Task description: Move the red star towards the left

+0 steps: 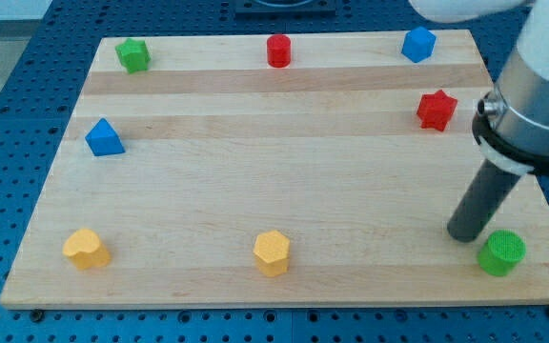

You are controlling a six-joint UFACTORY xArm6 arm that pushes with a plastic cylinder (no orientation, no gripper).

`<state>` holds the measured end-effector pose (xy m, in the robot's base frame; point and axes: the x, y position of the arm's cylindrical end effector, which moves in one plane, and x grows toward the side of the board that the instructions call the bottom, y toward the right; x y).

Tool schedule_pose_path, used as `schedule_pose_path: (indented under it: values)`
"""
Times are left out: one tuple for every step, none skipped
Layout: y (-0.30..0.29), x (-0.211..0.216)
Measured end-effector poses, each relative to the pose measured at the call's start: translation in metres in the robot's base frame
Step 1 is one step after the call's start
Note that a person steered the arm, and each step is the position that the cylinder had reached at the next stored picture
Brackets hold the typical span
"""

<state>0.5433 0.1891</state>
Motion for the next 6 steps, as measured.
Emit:
schedule_pose_path:
  values:
    - [-0.01,-0.054]
    - [0.042,-0.081]
    - [0.121,-0.099]
    - [0.141,-0.149]
    - [0.103,-0.173]
    - [0.04,-0.168]
